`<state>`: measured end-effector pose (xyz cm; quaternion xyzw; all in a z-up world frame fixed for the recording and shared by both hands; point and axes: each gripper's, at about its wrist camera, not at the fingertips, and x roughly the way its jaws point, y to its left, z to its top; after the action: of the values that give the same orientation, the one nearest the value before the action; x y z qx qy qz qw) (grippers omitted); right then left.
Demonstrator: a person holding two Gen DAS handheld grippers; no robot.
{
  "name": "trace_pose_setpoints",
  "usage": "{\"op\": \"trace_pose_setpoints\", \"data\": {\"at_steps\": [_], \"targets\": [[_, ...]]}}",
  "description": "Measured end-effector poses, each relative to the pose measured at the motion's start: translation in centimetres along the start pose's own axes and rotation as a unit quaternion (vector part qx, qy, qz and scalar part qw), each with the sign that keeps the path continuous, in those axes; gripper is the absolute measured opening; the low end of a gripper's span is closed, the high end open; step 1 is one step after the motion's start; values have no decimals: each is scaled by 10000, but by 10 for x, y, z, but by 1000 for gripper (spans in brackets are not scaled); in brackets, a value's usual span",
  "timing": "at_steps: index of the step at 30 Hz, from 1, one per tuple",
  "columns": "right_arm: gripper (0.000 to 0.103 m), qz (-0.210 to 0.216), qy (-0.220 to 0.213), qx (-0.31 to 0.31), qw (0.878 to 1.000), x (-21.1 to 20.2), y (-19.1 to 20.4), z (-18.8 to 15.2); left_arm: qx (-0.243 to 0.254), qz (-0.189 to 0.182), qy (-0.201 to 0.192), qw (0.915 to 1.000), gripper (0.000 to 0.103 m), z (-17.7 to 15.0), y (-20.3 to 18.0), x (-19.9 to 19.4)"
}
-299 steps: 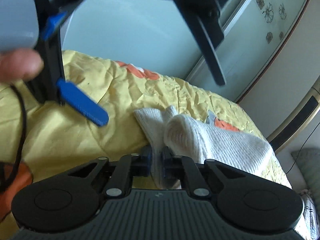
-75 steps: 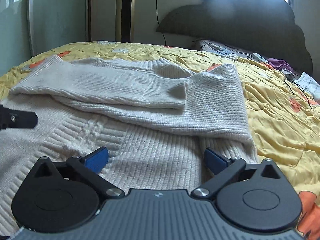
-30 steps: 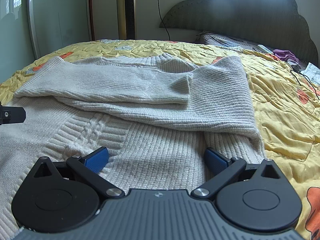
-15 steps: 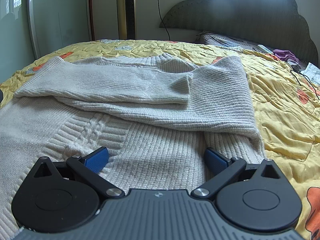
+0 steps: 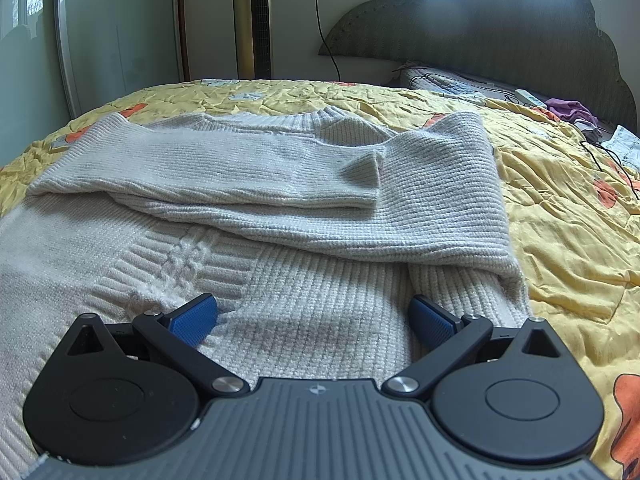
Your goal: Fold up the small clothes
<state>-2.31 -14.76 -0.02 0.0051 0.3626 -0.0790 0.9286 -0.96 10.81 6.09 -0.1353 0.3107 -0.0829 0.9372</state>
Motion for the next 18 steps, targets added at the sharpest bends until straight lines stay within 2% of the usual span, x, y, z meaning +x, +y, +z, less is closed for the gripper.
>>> {"op": "trace_pose_setpoints", "data": {"at_steps": [10,18], "targets": [[103,1,0,0,10000,0,0,0,159,103,-13,9998,90,0,-10,-8],[103,3,0,-1,10000,0,0,0,30,123,116,9999,90,0,-11,-3]]}}
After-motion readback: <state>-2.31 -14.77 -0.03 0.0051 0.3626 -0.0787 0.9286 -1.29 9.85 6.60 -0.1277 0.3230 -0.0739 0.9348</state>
